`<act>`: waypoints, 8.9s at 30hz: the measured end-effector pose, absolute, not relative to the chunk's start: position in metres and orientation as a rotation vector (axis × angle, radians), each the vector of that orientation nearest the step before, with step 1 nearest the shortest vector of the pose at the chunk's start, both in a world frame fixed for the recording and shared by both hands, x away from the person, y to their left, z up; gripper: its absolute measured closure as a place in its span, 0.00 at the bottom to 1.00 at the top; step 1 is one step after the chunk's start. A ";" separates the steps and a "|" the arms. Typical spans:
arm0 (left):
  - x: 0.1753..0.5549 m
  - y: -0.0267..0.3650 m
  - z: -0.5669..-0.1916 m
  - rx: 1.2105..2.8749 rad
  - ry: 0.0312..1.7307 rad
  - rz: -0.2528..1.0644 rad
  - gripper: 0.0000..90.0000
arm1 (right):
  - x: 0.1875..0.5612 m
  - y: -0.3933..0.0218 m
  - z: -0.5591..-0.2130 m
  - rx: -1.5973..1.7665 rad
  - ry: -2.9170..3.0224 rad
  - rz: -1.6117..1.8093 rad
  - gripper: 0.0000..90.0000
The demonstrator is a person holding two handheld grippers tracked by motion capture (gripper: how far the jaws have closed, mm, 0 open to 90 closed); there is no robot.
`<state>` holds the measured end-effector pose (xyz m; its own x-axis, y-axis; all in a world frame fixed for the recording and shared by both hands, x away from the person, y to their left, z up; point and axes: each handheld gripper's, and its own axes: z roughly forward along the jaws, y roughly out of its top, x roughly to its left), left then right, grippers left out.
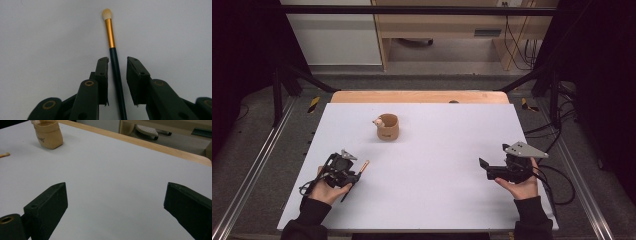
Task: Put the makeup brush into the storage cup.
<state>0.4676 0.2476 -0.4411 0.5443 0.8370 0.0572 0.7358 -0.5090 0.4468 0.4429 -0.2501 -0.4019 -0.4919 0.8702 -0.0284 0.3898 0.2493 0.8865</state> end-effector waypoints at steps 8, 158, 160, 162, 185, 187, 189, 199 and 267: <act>0.472 0.248 -0.445 2.455 1.300 0.342 0.81 | 0.443 -0.250 -0.402 1.141 2.000 1.190 0.06; 0.541 0.180 -0.343 1.668 1.094 0.761 0.92 | 0.442 -0.261 -0.406 1.188 1.973 1.222 0.05; 0.542 0.180 -0.344 1.666 1.094 0.763 0.92 | 0.442 -0.261 -0.406 1.188 1.974 1.221 0.05; 0.545 0.179 -0.344 1.663 1.097 0.766 0.92 | 0.443 -0.261 -0.406 1.187 1.975 1.222 0.05; 0.578 0.173 -0.352 1.641 1.125 0.807 0.92 | 0.443 -0.262 -0.407 1.188 1.973 1.221 0.05; 0.581 0.171 -0.354 1.643 1.126 0.810 0.92 | 0.443 -0.262 -0.407 1.191 1.972 1.223 0.05; 0.584 0.168 -0.356 1.646 1.126 0.809 0.92 | 0.443 -0.262 -0.407 1.187 1.974 1.221 0.05; 0.597 0.159 -0.365 1.644 1.127 0.816 0.92 | 0.443 -0.264 -0.405 1.195 1.963 1.237 0.05; 0.603 0.150 -0.423 1.779 1.170 0.785 0.92 | 0.442 -0.262 -0.406 1.185 1.970 1.238 0.05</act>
<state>0.6026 0.1504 -0.4228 0.3668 0.9289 0.0506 0.3993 -0.2064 0.8933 0.4423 -0.2624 -0.4062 -0.4789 0.8776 0.0195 0.3982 0.1974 0.8958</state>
